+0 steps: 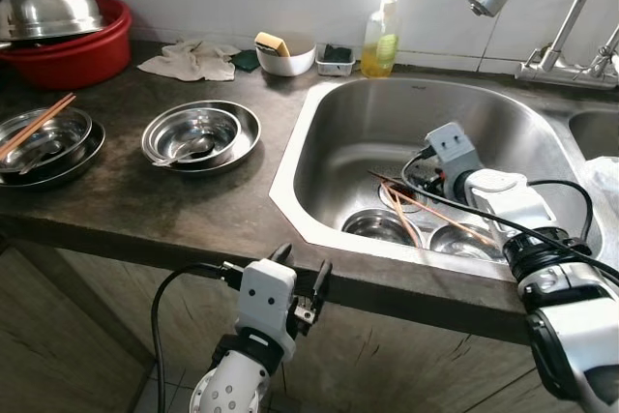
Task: Kitchen organization
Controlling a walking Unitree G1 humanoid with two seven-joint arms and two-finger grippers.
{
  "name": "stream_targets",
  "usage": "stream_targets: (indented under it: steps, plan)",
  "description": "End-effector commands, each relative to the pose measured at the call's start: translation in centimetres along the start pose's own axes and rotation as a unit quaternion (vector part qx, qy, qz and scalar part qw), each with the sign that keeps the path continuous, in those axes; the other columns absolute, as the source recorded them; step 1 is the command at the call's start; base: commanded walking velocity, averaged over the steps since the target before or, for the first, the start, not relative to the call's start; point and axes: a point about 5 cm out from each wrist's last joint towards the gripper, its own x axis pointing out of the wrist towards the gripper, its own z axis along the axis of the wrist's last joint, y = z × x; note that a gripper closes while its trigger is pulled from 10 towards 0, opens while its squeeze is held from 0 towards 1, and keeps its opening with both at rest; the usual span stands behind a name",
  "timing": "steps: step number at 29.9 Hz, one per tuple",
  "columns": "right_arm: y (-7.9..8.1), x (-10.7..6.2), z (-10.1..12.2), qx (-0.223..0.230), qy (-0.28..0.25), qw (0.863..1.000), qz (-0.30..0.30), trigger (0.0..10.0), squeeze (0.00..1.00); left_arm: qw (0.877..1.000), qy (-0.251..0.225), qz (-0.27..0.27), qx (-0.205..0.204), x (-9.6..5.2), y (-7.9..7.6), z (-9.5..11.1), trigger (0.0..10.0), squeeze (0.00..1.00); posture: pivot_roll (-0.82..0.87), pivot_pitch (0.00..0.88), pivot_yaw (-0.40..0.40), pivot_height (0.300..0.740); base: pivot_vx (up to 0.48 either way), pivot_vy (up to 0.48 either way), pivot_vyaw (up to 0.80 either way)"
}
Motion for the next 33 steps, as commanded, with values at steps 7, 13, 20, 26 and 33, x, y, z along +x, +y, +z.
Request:
stream_targets:
  steps: [7, 13, 20, 26, 33]
  plan:
    - [1.6, -4.1, 3.1, 0.102, -0.207, 0.971, -0.062, 10.0, 0.0, 1.0, 0.004, 0.008, -0.002, 0.5, 0.3, -0.3, 10.0, 0.0, 0.13, 0.098, -0.035, 0.74, 0.0, 0.0, 0.0]
    - [4.9, -7.7, 1.2, 0.106, -0.244, 0.961, -0.074, 10.0, 0.0, 1.0, 0.0, 0.013, -0.007, 0.7, 0.4, -0.2, 10.0, 0.0, 0.12, 0.086, -0.035, 0.74, 0.0, 0.0, 0.0]
    - [7.9, -10.1, 0.0, 0.152, -0.25, 0.955, -0.046, 10.0, 0.0, 1.0, 0.003, 0.021, -0.02, 0.9, 0.6, -0.3, 10.0, 0.0, 0.11, 0.075, -0.028, 0.74, 0.0, 0.0, 0.0]
    - [9.6, -10.8, -1.2, 0.165, -0.229, 0.959, -0.035, 10.0, 0.0, 0.999, 0.007, 0.02, -0.041, 1.1, 0.5, -0.5, 10.0, 0.0, 0.11, 0.06, -0.03, 0.74, 0.0, 0.0, 0.0]
    - [9.8, -10.5, -1.3, 0.157, -0.222, 0.962, -0.03, 10.0, 0.0, 0.999, 0.006, 0.02, -0.039, 1.0, 0.5, -0.5, 10.0, 0.0, 0.12, 0.058, -0.034, 0.74, 0.0, 0.0, 0.11]
